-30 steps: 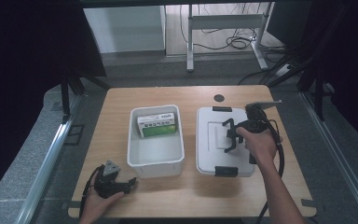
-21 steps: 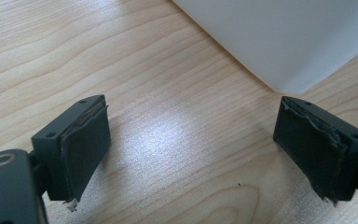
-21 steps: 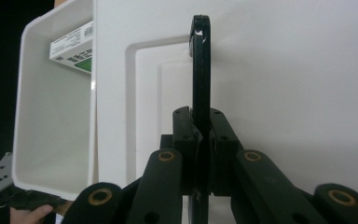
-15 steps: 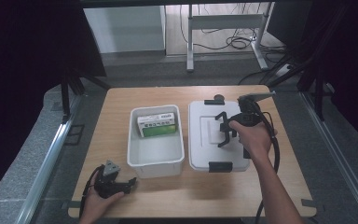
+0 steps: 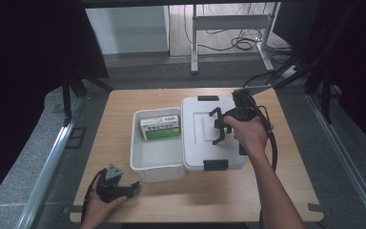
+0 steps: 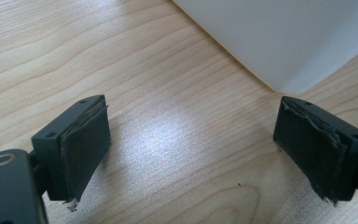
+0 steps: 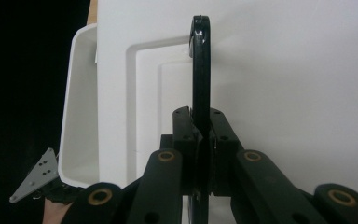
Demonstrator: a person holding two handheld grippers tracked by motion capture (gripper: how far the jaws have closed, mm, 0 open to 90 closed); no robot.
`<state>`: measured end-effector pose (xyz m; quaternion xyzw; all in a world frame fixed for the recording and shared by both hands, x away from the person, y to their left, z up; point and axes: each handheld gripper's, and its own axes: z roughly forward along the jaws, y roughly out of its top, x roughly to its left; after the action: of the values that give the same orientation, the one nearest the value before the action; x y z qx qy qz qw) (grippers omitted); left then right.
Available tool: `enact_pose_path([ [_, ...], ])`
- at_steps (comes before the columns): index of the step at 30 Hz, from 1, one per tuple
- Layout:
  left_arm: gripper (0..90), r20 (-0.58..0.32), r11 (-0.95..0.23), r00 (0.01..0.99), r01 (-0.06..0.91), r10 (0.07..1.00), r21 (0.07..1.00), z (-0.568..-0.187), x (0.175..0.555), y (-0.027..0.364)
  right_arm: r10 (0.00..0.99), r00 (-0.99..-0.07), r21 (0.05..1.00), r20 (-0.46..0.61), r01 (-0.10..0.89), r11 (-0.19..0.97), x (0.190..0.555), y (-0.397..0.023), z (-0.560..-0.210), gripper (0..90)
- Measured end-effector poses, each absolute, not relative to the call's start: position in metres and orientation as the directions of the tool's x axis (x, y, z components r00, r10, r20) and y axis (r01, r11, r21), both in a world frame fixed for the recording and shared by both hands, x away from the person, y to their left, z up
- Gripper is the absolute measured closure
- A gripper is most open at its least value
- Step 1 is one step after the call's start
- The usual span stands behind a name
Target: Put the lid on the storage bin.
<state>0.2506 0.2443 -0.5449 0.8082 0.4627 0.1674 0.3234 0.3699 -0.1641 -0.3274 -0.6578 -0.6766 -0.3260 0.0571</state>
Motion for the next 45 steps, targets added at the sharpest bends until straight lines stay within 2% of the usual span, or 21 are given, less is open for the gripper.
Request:
enact_pose_path([
  [28, 10.7, -0.031, -0.358, 0.513, 0.640, 0.858, 0.680, -0.545, 0.251, 0.244, 0.840, -0.168, 0.335, 0.516, 0.942, -0.017, 0.385, -0.092, -0.335, 84.9],
  [45, 10.7, -0.031, -0.358, 0.513, 0.640, 0.858, 0.680, -0.545, 0.251, 0.244, 0.823, -0.163, 0.317, 0.543, 0.948, -0.021, 0.387, -0.074, -0.337, 84.9],
])
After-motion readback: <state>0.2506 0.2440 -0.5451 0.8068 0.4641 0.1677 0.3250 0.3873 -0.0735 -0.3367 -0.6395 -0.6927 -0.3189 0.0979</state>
